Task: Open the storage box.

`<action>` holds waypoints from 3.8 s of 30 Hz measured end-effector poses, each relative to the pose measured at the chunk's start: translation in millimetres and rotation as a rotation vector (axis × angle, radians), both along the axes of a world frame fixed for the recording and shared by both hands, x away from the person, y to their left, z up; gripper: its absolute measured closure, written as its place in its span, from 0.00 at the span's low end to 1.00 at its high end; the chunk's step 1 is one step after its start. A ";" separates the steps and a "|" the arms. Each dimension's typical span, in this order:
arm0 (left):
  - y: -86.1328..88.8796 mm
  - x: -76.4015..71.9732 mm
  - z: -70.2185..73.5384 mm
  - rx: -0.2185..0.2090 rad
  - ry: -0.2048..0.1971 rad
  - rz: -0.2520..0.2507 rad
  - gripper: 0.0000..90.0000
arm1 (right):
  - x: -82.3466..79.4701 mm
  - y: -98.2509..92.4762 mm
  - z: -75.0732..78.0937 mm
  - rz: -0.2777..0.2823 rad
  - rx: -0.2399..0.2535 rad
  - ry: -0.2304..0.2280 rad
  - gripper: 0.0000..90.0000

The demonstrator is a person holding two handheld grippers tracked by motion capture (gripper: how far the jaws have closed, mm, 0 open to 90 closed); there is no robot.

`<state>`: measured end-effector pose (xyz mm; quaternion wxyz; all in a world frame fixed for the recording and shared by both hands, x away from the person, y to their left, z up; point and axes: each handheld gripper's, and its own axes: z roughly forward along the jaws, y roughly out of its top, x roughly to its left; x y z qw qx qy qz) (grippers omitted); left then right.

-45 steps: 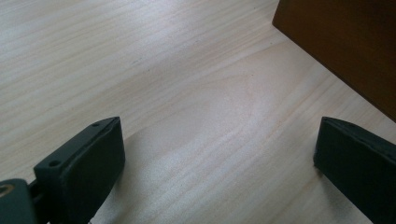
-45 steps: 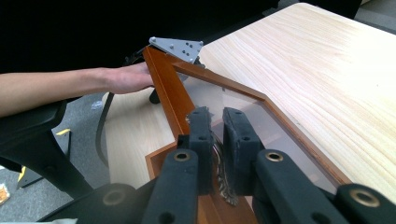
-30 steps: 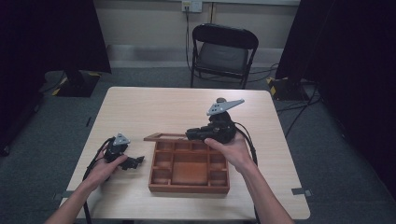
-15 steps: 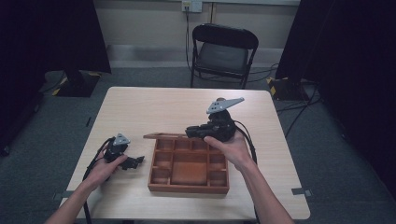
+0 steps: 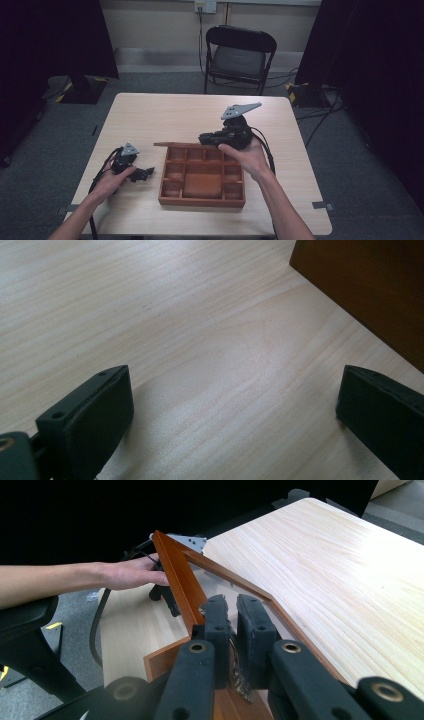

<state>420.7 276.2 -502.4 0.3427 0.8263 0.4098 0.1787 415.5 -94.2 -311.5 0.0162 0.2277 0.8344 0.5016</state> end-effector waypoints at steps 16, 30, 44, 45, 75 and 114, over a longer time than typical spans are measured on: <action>-0.2 -0.1 -0.1 -0.003 0.000 0.002 0.02 | 3.8 0.0 2.4 -0.002 0.001 0.003 0.94; -0.2 -0.1 -0.1 -0.003 0.001 0.001 0.02 | 5.9 1.2 1.0 -0.002 0.009 0.010 0.91; -0.2 -0.1 -0.1 -0.003 0.000 0.002 0.02 | 6.7 3.4 2.7 -0.001 0.000 0.000 0.93; -0.2 -0.1 -0.1 -0.003 0.000 0.002 0.02 | 6.7 3.5 2.7 -0.001 0.001 -0.001 0.93; -0.2 -0.1 0.0 -0.002 0.000 0.001 0.02 | 6.2 3.3 2.2 0.008 0.002 -0.002 0.95; 0.0 -0.5 0.0 -0.001 0.000 0.000 0.02 | 6.6 3.7 3.1 0.008 -0.003 -0.011 0.95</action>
